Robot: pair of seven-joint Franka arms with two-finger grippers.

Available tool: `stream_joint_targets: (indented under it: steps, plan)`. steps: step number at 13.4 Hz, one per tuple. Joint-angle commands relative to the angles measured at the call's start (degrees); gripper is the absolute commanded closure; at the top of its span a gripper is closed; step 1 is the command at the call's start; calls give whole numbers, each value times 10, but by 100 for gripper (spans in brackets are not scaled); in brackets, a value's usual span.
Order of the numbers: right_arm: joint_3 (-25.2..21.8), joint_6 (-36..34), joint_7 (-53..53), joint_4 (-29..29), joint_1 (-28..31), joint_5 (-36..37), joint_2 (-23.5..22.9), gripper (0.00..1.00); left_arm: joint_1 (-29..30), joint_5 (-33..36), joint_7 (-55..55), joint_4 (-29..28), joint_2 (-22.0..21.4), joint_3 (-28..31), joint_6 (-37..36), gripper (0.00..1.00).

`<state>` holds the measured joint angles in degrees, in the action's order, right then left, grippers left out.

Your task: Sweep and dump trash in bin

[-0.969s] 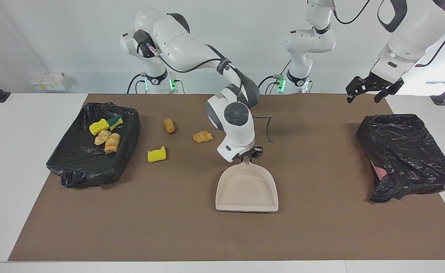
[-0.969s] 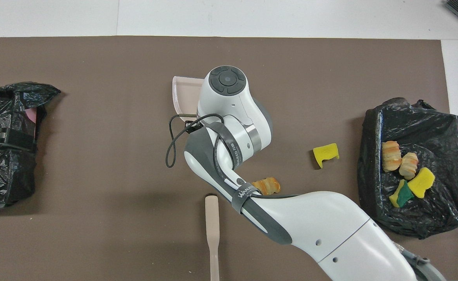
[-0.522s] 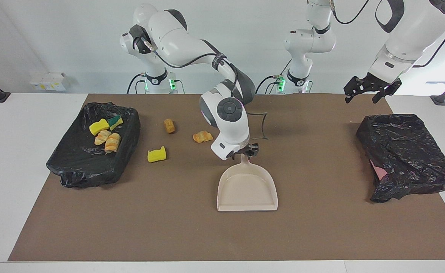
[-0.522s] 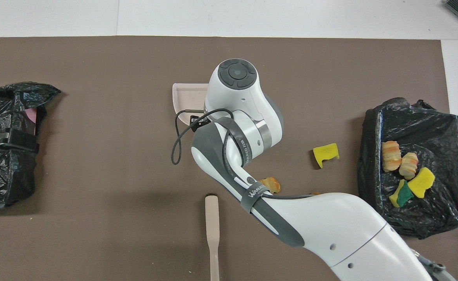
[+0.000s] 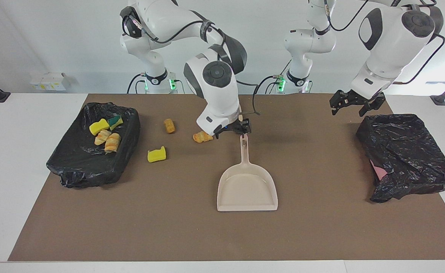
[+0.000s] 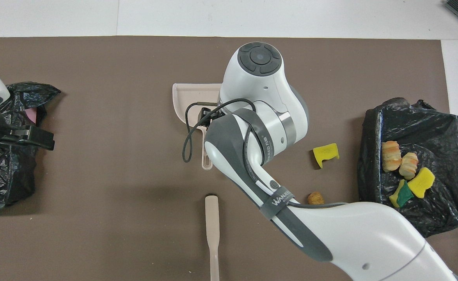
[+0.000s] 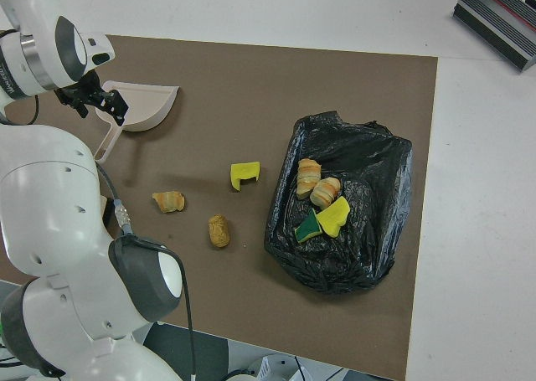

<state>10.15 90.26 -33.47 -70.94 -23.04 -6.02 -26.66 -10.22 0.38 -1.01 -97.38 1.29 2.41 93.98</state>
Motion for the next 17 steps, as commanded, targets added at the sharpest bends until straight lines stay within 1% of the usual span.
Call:
stream_joint_targets:
  steps: [1, 2, 3, 4, 5, 6, 7, 8, 9, 11, 14, 15, 16, 17]
  plan:
    - [1, -15, 26, -151, -28, -11, 107, 0, -32, -3, 24, -6, 29, 7, 37, 0]
    - [2, 46, 15, -242, -50, -14, 158, 0, -46, -11, 35, -6, 42, 7, 48, 0]
    - [2, 125, 10, -359, -72, -17, 219, 0, -58, -16, 51, -6, 56, 7, 60, 0]
    - [2, 201, 7, -452, -88, -35, 269, 0, -72, -20, 64, -6, 67, 7, 72, 0]
    - [2, 236, -3, -504, -95, -67, 288, 0, -85, -21, 72, -5, 78, 8, 81, 0]
    - [2, 243, -17, -516, -118, -86, 280, 0, -97, -21, 81, -5, 91, 7, 92, 0]
    - [2, 248, -37, -518, -143, -87, 262, 0, -113, -22, 100, -5, 101, 7, 104, 0]
    - [2, 262, -61, -521, -162, -87, 249, 0, -128, -22, 120, -5, 112, 7, 118, 0]
    - [1, 289, -71, -543, -179, -86, 243, 0, -142, -27, 133, -5, 123, 7, 133, 0]
    - [2, 361, -75, -586, -183, -86, 241, 0, -160, -46, 160, -3, 140, 8, 153, 0]
    - [2, 363, -95, -588, -184, -88, 238, 0, -196, -50, 211, 2, 168, 8, 196, 0]
    - [2, 363, -93, -588, -184, -89, 238, 8, -202, -57, 224, 3, 177, 8, 204, 0]
    - [3, 363, -91, -587, -184, -89, 239, 13, -211, -66, 241, 3, 184, 8, 212, 0]
    - [5, 363, -92, -586, -184, -94, 238, 15, -225, -67, 261, 3, 191, 8, 221, 0]
